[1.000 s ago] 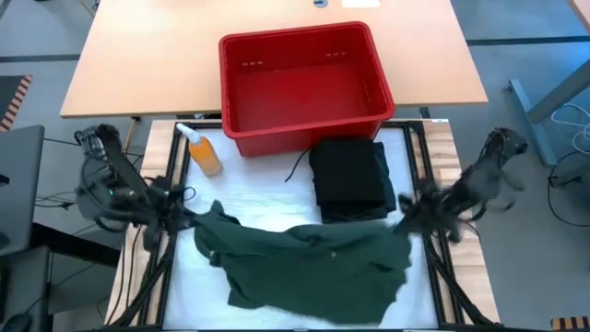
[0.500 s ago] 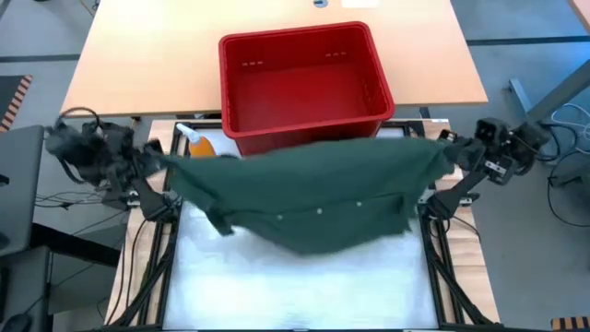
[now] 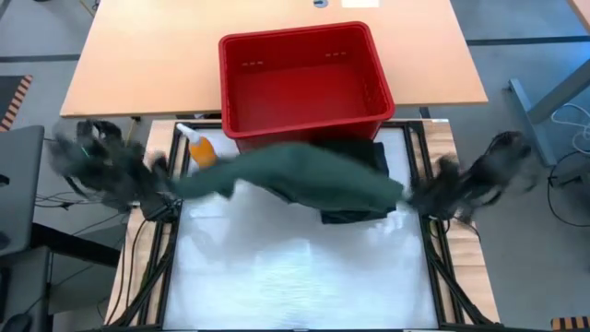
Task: Fold Laundry from Bin
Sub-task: Fold the green polo shirt
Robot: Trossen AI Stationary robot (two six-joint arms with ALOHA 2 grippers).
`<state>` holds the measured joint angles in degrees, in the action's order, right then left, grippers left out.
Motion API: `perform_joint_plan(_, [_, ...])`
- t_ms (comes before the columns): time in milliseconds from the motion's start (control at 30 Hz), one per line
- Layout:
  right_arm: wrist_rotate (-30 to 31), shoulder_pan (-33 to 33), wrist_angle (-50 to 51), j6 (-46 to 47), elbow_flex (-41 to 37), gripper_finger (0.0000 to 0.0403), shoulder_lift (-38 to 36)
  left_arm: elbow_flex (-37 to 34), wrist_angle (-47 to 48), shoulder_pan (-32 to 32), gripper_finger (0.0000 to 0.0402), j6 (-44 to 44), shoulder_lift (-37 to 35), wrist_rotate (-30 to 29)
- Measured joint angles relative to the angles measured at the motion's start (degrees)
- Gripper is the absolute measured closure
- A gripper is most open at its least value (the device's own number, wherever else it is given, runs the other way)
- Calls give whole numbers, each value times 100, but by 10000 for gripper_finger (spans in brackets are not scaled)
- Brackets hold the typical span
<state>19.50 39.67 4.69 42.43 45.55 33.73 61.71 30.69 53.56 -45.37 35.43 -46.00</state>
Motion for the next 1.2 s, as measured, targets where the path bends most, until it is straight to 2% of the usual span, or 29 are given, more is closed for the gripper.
perform_joint_plan(67, [-158,277,-534,685,-416,385,567,-524,75,8,401,-1157,387,619])
perform_joint_plan(167, [-85,822,-1714,1471,-1032,385,1378,-1297,-417,183,401,-2483,1112,1663])
perform_joint_plan(267, [244,1376,-3156,2215,-1412,385,2192,-1919,-956,443,401,-3568,1951,2325])
perform_joint_plan(333, [421,1744,-3518,2640,-1516,385,2731,-2208,-1255,627,401,-4205,2477,2693])
perform_joint_plan(467, [609,2259,-3799,3654,-1496,385,3499,-2409,-1761,988,401,-4991,3311,3140])
perform_joint_plan(667, [609,2699,-4125,4792,-1505,385,4238,-2412,-2166,1143,401,-5254,3879,3421])
perform_joint_plan(800, [609,2720,-4365,4777,-1502,385,4297,-2412,-2250,1057,401,-4994,3704,3110])
perform_joint_plan(933, [661,2435,-4467,3957,-1502,385,3810,-2412,-2486,680,401,-4094,2926,2174])
perform_joint_plan(1033, [658,2030,-4460,2876,-1502,385,3165,-2412,-2761,296,401,-2860,2030,1405])
perform_joint_plan(1200, [585,1077,-4465,653,-1502,384,1758,-2410,-3727,-402,401,60,374,500])
